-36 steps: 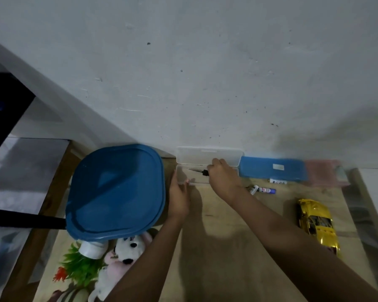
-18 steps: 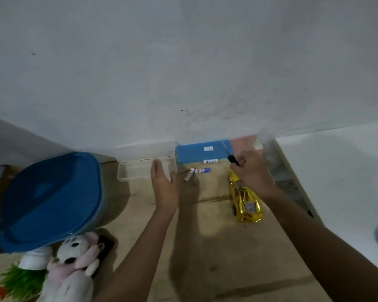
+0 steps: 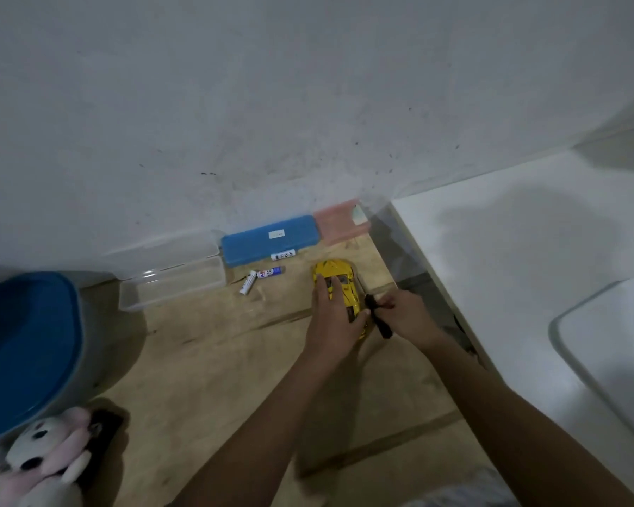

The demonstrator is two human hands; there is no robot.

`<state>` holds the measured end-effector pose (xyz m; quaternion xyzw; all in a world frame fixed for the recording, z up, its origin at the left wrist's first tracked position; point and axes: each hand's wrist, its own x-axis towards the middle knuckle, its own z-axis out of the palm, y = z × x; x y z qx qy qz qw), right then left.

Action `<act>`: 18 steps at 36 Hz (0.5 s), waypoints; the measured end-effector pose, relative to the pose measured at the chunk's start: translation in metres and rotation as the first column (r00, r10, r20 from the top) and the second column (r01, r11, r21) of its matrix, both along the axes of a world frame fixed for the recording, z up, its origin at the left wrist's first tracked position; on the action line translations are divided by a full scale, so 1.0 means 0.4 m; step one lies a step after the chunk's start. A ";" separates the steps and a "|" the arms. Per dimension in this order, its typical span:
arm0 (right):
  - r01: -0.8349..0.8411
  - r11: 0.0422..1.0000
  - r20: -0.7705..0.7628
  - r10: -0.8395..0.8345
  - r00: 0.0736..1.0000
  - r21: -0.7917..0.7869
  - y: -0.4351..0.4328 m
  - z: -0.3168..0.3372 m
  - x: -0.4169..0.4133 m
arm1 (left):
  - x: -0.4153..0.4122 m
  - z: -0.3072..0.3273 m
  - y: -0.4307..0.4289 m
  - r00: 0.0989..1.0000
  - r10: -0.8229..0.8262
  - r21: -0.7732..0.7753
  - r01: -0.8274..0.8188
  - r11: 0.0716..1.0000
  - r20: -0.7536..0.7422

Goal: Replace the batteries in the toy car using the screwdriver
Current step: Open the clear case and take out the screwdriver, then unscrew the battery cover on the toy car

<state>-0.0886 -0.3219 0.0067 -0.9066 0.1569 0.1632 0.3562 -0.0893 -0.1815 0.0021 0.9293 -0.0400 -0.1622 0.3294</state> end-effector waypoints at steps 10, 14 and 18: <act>-0.038 0.999 -0.085 0.038 0.996 -0.008 -0.039 -0.012 -0.003 | 0.006 0.006 -0.021 0.984 0.138 0.019 -0.136 0.990 -0.112; -0.063 0.998 -0.097 0.062 0.993 -0.002 -0.047 -0.008 -0.011 | 0.006 0.006 -0.001 0.984 0.151 -0.014 -0.153 0.988 -0.099; -0.032 0.999 -0.033 0.032 0.999 0.006 -0.041 0.005 -0.009 | 0.000 0.015 0.040 0.972 0.216 -0.115 -0.226 0.967 -0.096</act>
